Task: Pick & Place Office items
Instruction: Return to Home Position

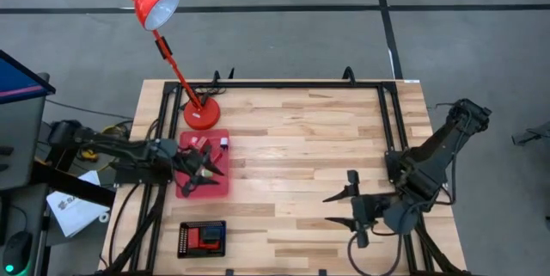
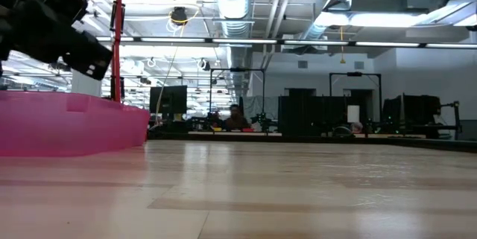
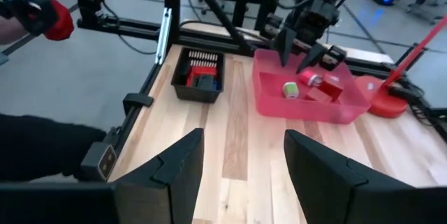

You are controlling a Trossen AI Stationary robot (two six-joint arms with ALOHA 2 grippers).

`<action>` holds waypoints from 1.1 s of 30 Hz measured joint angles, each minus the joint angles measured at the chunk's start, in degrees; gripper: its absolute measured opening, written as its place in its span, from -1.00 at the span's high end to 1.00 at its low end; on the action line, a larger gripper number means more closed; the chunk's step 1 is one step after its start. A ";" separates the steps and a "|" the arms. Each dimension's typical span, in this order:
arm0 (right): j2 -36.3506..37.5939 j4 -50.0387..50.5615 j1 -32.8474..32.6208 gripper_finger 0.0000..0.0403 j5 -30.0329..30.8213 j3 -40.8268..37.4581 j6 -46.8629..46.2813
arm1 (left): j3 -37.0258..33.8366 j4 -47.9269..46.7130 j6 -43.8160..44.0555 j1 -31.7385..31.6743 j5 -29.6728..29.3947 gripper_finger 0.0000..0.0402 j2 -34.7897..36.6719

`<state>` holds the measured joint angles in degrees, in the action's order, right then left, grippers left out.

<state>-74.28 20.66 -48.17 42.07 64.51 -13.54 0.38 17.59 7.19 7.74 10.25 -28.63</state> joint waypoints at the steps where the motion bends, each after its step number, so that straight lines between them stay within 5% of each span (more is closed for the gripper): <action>1: 0.03 -0.07 -0.27 0.05 0.79 0.00 0.00 | 0.00 -4.20 0.10 0.13 -1.01 0.31 3.36; 4: 0.04 -2.16 -0.64 0.05 2.79 -1.50 0.00 | 0.00 -13.80 -1.35 0.81 -2.97 0.35 11.44; 8: 0.04 -7.53 -0.02 0.05 3.41 -6.50 0.35 | 0.09 -15.36 -6.22 1.12 -3.42 0.40 19.03; 15: 0.32 -24.51 2.36 0.05 1.55 -18.40 1.20 | 0.09 -15.77 -8.32 -0.06 -4.82 0.42 19.35; 24: -4.09 -66.23 10.69 0.05 -16.32 -41.87 2.68 | 0.09 -15.87 -5.04 -0.02 -5.18 0.42 9.82; 33: -7.66 -73.08 32.84 0.05 -41.52 -42.82 14.32 | -0.02 -11.28 4.96 0.30 -1.61 0.42 4.99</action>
<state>-81.94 -52.42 -15.34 0.55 21.69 0.78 0.36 6.31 12.15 8.04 8.64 -23.64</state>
